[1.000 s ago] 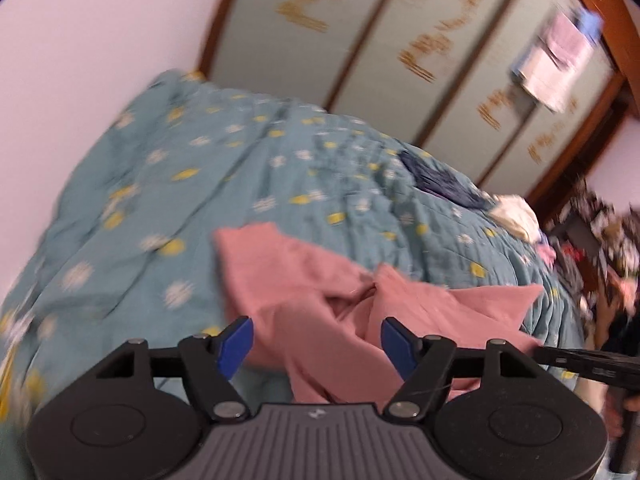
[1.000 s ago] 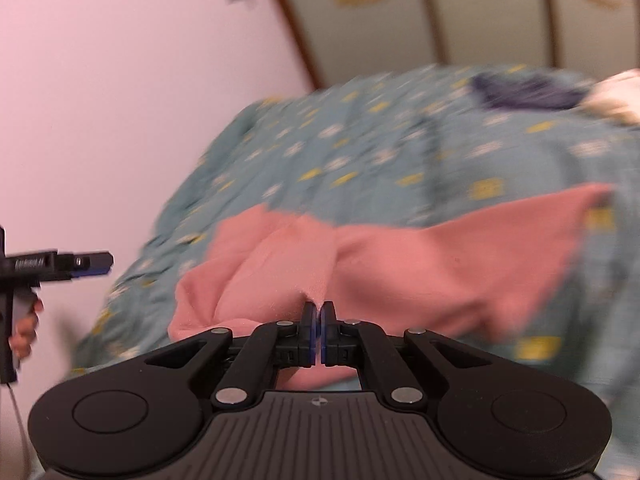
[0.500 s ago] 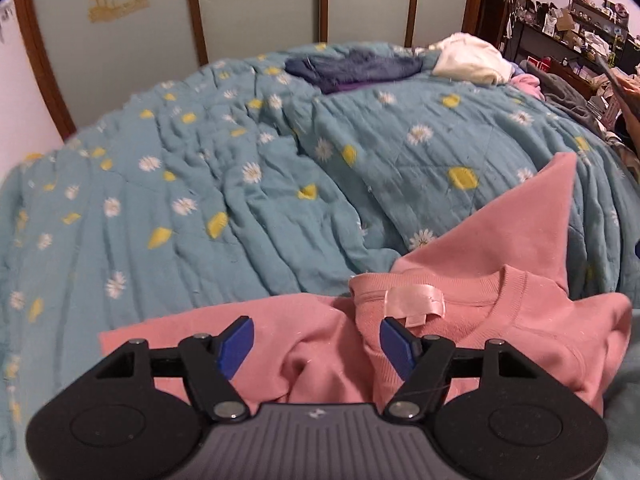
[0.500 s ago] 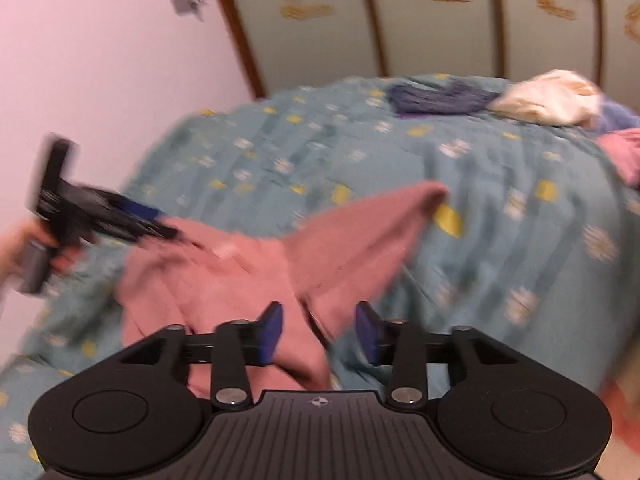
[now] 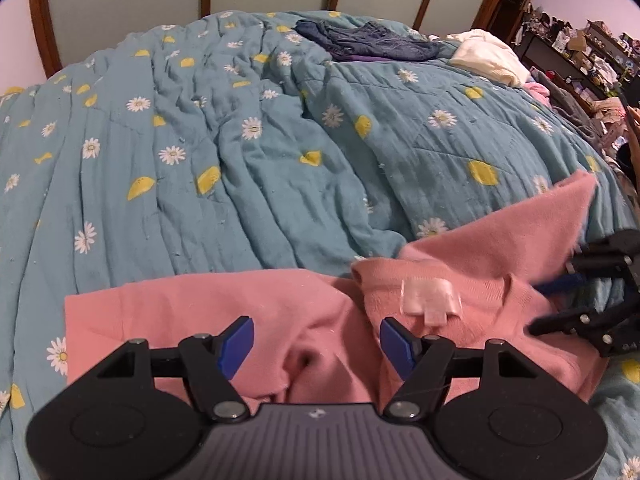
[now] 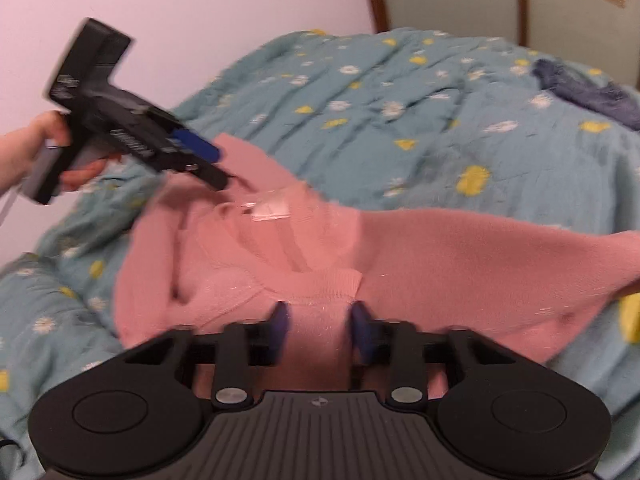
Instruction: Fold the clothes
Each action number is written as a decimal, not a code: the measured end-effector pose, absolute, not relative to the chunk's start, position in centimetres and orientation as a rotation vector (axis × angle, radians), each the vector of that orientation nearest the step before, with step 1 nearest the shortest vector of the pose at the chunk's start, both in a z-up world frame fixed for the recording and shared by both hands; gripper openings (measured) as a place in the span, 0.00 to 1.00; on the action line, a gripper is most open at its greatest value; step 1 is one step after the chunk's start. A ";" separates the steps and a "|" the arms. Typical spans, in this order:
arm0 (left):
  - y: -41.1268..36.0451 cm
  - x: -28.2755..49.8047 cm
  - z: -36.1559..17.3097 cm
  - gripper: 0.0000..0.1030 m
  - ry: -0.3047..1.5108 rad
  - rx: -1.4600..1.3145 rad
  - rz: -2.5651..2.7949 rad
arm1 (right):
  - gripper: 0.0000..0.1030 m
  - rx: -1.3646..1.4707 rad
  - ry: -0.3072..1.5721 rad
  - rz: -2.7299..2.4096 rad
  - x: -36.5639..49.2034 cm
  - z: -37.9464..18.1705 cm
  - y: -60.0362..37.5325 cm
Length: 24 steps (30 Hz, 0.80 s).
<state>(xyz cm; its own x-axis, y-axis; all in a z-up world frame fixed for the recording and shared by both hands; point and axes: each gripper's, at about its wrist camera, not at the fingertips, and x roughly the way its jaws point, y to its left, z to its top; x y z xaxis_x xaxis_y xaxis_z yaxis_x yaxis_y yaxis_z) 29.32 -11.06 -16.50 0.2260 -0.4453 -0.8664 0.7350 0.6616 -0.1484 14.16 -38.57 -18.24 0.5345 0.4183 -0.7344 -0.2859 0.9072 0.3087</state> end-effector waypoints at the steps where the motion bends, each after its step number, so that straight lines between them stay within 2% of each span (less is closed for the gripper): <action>1: -11.2 29.4 -16.5 0.68 1.050 0.324 -0.848 | 0.11 0.165 0.921 0.448 13.9 -18.2 -38.4; 3: -11.6 29.3 -16.5 0.68 0.982 0.354 -0.945 | 0.11 0.171 0.940 0.471 13.6 -18.3 -38.1; 5: -12.5 28.9 -16.5 0.68 0.927 0.436 -0.991 | 0.19 0.154 0.975 0.424 13.7 -18.8 -38.1; 6: -13.3 28.7 -16.5 0.68 0.884 0.514 -1.016 | 0.18 0.155 0.987 0.412 13.7 -19.0 -38.1; 7: -13.8 28.7 -16.5 0.68 0.880 0.542 -1.019 | 0.08 0.156 0.991 0.411 13.8 -19.1 -38.0; 8: -14.3 28.7 -16.5 0.68 0.883 0.561 -1.017 | 0.03 0.154 0.994 0.413 13.8 -19.2 -37.9; 14: -17.7 33.9 -17.8 0.66 1.282 0.253 -1.103 | 0.02 0.199 0.888 0.521 11.3 -16.0 -37.4; 17: -19.3 33.7 -19.1 0.65 1.368 0.270 -1.111 | 0.02 0.235 0.879 0.511 10.2 -15.2 -37.9; 18: -19.7 33.5 -19.4 0.56 1.390 0.278 -1.114 | 0.02 0.247 0.876 0.505 9.8 -15.0 -38.2; 19: -19.9 33.4 -19.6 0.29 1.402 0.275 -1.117 | 0.02 0.256 0.877 0.495 9.5 -15.1 -38.4; 20: -20.0 33.2 -19.8 0.13 1.405 0.262 -1.112 | 0.02 0.263 0.879 0.482 9.4 -15.3 -38.5; 21: -19.9 32.9 -19.8 0.10 1.392 0.246 -1.107 | 0.02 0.270 0.882 0.470 9.4 -15.4 -38.7; 24: -19.6 31.8 -18.9 0.08 1.301 0.237 -1.105 | 0.02 0.302 0.884 0.428 9.3 -15.9 -39.1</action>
<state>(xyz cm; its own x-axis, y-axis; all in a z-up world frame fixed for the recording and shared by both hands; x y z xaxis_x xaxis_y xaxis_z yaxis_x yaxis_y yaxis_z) 31.76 -19.58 -18.91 -0.1305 -0.5140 -0.8478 0.7536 0.5042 -0.4217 9.32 -39.09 -15.93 0.5587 0.4786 -0.6774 -0.2345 0.8745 0.4245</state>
